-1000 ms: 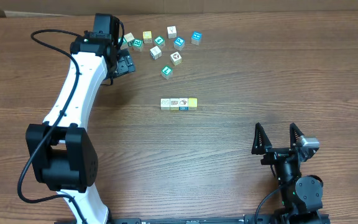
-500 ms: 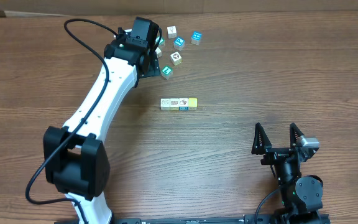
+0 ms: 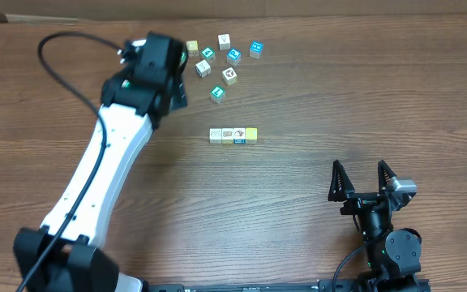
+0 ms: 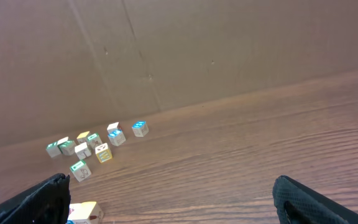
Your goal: Form a horizontal line
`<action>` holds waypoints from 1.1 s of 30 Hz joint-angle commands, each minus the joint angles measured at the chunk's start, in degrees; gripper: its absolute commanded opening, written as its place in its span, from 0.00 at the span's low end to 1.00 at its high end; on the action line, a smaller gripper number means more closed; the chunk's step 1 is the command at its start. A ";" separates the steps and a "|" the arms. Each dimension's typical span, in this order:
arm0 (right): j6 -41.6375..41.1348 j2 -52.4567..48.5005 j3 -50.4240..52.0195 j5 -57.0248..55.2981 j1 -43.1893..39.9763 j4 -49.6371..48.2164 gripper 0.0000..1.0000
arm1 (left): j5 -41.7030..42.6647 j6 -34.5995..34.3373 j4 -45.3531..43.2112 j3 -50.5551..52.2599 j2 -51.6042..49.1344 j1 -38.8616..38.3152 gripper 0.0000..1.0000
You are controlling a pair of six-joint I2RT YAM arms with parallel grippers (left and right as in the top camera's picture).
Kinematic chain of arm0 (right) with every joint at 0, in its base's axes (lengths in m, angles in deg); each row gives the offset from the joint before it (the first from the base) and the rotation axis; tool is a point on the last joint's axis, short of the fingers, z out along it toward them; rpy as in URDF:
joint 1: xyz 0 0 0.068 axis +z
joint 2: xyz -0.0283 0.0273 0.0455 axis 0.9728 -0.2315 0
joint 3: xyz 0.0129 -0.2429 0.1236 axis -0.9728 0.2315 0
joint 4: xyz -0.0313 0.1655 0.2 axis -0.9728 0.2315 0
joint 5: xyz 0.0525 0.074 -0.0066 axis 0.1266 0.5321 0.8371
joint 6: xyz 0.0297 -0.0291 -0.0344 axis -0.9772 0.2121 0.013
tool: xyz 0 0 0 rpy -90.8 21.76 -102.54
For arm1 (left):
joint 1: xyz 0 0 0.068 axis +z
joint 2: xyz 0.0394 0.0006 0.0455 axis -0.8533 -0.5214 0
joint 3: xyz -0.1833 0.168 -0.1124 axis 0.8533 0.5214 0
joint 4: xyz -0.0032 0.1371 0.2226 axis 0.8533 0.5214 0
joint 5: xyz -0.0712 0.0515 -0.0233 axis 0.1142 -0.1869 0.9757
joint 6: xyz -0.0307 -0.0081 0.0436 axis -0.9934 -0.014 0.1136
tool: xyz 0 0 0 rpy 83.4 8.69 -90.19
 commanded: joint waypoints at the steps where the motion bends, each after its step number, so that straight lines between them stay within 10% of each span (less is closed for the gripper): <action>1: 0.02 0.68 0.61 0.39 -0.37 -0.31 1.00 | -0.87 1.68 -3.89 10.58 4.55 2.43 1.00; 17: 0.04 0.68 0.61 0.39 -0.37 -0.31 1.00 | 18.53 2.10 -39.12 45.81 21.88 16.59 1.00; 26: 0.02 0.68 0.61 0.39 -0.37 -0.31 1.00 | 32.87 20.63 -60.54 60.81 29.00 16.65 1.00; 33: 0.02 0.68 0.61 0.39 -0.37 -0.31 1.00 | 31.39 20.98 -66.77 69.96 34.84 17.18 1.00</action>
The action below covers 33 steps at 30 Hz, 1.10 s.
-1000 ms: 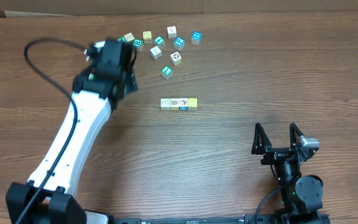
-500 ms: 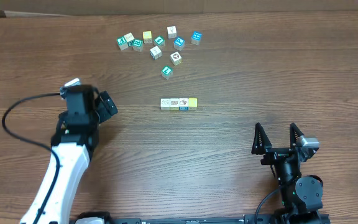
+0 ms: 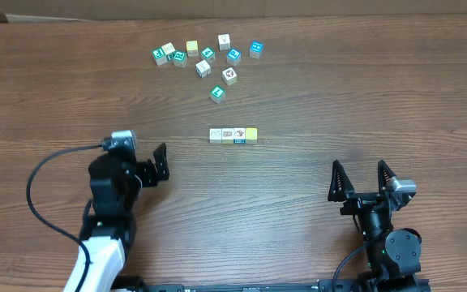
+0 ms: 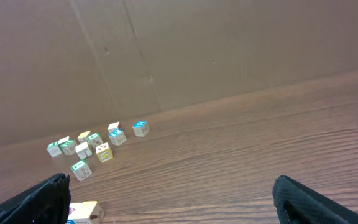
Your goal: Form a horizontal line
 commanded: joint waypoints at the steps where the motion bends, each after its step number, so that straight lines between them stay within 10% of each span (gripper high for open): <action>1: 0.02 0.68 0.61 0.22 -0.37 -0.28 1.00 | 0.72 2.34 -1.03 3.26 3.30 1.05 1.00; 33: 0.02 0.68 0.61 0.22 -0.37 -0.28 1.00 | -2.16 -1.40 16.96 17.25 52.30 2.89 1.00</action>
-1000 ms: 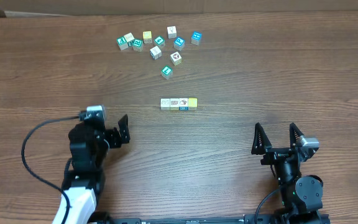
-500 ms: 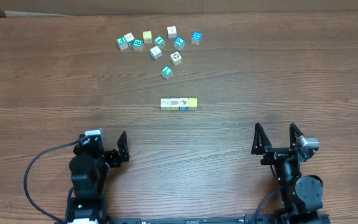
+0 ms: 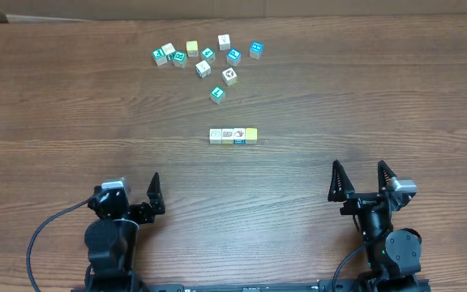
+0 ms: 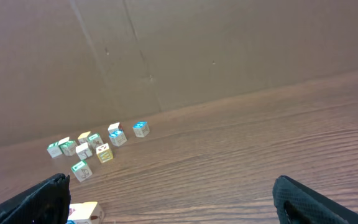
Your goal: Form a horizontal line
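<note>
A short straight row of several small cubes (image 3: 233,135) lies left to right at the table's middle; its yellow right end (image 4: 84,213) shows low-left in the right wrist view. Loose cubes (image 3: 207,57) lie scattered at the back, also seen as a cluster (image 4: 95,147). My left gripper (image 3: 133,195) sits folded at the near left edge, jaws apart and empty. My right gripper (image 3: 360,177) rests at the near right, open and empty, its fingertips (image 4: 42,199) framing bare wood.
A brown cardboard wall (image 4: 197,56) stands behind the table's far edge. The wooden table (image 3: 363,97) stretches wide between the row and both grippers. A black cable (image 3: 51,231) loops beside the left arm.
The left arm has drawn back from the near-left table area to a folded pose at the front edge. The cubes and the right arm have not moved.
The left arm was first stretched out over the left side of the back cluster, hiding some cubes. Then it stood pulled back at the near left with all loose cubes showing. Now it is folded at the front edge; the row is unchanged throughout.
</note>
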`<action>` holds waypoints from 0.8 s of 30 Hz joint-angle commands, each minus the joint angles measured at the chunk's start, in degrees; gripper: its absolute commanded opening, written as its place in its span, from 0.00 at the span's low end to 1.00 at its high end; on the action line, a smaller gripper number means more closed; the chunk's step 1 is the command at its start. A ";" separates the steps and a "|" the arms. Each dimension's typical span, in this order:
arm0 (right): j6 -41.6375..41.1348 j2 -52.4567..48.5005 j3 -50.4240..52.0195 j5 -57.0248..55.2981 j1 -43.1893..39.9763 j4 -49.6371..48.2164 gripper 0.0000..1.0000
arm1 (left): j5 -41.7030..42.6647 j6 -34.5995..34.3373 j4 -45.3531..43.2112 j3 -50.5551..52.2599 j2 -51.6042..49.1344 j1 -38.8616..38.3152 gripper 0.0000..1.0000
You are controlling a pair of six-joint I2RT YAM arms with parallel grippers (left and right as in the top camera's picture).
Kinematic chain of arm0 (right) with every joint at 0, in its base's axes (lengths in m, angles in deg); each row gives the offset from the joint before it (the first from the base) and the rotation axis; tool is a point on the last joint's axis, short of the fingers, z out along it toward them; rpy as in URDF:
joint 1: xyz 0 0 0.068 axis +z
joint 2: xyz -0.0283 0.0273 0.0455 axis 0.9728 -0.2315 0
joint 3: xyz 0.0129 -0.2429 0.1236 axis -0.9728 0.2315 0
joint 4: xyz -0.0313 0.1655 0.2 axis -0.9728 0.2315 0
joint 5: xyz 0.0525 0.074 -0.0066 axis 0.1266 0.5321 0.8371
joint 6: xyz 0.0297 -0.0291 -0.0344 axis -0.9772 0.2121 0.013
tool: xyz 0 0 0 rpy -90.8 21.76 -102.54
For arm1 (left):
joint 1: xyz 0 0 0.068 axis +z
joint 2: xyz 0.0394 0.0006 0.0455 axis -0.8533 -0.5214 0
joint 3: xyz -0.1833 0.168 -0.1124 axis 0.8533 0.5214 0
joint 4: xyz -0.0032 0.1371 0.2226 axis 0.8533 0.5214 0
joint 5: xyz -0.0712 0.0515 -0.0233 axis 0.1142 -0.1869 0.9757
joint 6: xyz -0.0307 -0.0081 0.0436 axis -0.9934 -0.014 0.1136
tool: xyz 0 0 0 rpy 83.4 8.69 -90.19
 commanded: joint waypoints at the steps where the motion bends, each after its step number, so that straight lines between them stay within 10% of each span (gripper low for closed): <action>1: 0.02 0.57 0.61 0.20 -0.37 -0.26 1.00 | -0.81 -0.20 0.28 0.20 4.11 0.46 1.00; 24: 0.02 0.57 0.61 0.20 -0.37 -0.26 1.00 | -1.57 3.50 0.28 0.20 11.82 -2.03 1.00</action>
